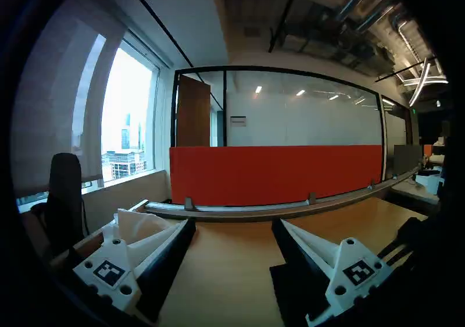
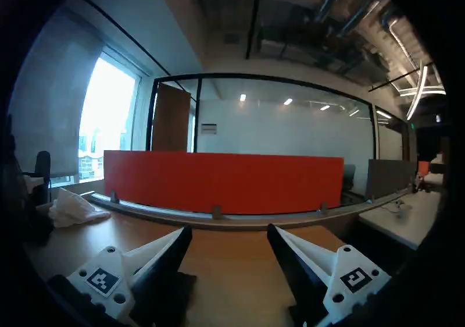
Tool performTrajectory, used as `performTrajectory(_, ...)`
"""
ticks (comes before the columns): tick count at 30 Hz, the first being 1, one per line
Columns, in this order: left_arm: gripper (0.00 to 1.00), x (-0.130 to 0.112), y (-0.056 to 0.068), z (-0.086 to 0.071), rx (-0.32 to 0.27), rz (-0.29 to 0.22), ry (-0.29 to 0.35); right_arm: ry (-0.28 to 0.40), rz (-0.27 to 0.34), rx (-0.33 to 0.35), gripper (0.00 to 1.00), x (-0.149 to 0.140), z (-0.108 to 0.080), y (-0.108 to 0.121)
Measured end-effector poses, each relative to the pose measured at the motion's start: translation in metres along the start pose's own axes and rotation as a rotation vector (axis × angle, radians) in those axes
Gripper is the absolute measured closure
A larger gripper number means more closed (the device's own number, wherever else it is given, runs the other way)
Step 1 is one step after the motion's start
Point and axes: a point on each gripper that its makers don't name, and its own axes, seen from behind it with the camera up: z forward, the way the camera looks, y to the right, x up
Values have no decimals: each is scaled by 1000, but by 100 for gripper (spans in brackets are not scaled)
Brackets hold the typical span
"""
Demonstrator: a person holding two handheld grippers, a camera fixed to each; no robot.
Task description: Fold towel
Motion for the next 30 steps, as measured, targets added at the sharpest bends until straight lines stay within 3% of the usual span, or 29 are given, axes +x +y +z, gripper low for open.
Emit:
performTrajectory(8, 3, 22, 2, 0, -7, -3, -15, -4, 11, -11, 0, 25, -5, 5)
performTrajectory(17, 3, 29, 7, 1, -44, 37, -54, -38, 2, 19, 0, 35, -8, -1)
performTrajectory(23, 3, 23, 13, 2, -95, 71, -98, -75, -31, 77, 0, 34, -11, -11)
performTrajectory(30, 3, 14, 30, 2, -191, 109, -147, -139, -112, 196, 0, 19, -14, -30)
